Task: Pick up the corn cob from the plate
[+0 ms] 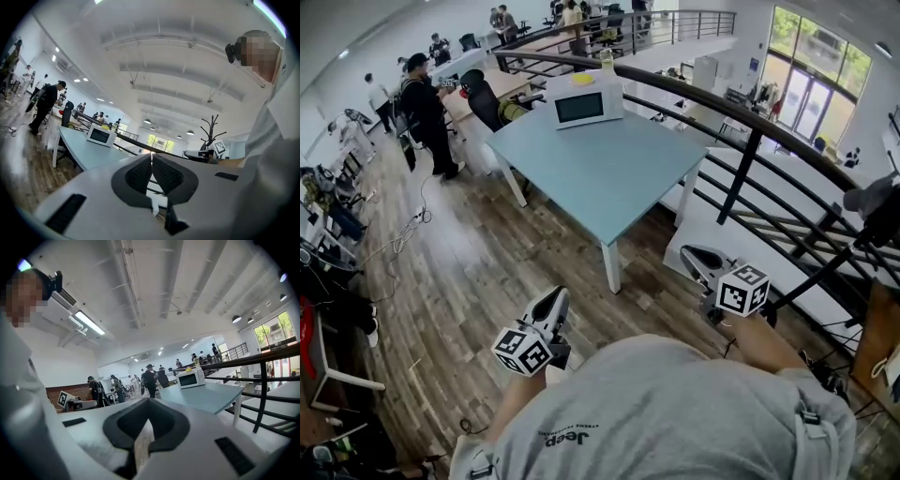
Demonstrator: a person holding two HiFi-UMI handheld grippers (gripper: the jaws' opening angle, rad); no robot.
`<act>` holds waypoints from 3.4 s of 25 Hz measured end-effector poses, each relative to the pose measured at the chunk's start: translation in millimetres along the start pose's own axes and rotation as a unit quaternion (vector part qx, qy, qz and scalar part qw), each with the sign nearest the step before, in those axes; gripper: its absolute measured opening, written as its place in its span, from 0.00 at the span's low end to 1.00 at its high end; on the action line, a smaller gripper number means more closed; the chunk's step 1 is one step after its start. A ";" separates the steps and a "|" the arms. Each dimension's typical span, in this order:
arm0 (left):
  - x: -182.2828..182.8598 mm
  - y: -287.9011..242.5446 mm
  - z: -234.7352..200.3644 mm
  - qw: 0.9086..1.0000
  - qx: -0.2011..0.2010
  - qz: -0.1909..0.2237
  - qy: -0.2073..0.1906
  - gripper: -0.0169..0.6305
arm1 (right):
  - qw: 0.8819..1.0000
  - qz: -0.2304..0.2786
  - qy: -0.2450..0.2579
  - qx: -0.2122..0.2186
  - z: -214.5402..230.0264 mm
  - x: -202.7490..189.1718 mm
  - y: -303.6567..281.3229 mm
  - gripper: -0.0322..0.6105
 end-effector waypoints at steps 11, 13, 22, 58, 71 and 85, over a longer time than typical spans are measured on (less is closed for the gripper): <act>59.6 -50.8 -137.2 1.000 -0.024 -0.005 0.001 0.06 | 1.000 0.011 0.008 -0.026 1.3 1.7 -141.8 0.07; 62.1 -57.2 -155.1 1.000 -0.024 -0.010 0.004 0.06 | 0.999 0.011 0.008 -0.031 6.3 2.2 -158.2 0.07; 62.4 -98.1 -203.3 1.000 -0.018 -0.017 0.010 0.06 | 0.999 0.004 0.001 -0.039 42.0 -1.5 -209.3 0.07; 135.7 -572.4 -471.2 0.990 0.054 0.000 -0.132 0.06 | 0.988 -0.057 0.135 0.050 417.2 132.1 -687.8 0.23; 105.7 -677.7 -583.8 0.990 0.055 -0.018 -0.131 0.06 | 0.979 -0.140 0.147 0.020 501.0 102.5 -875.0 0.35; 59.3 -753.3 -641.3 0.994 0.044 -0.024 -0.100 0.06 | 0.966 -0.223 0.129 0.013 565.7 36.3 -969.2 0.51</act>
Point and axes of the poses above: the fingertips, and each gripper's own axes: y backward along the fingers, z to its right, x out of its top, the point moved 3 cm from there along y, backward along the fingers, and after that the axes turned 15 degrees about z, right-handed, at the moved point
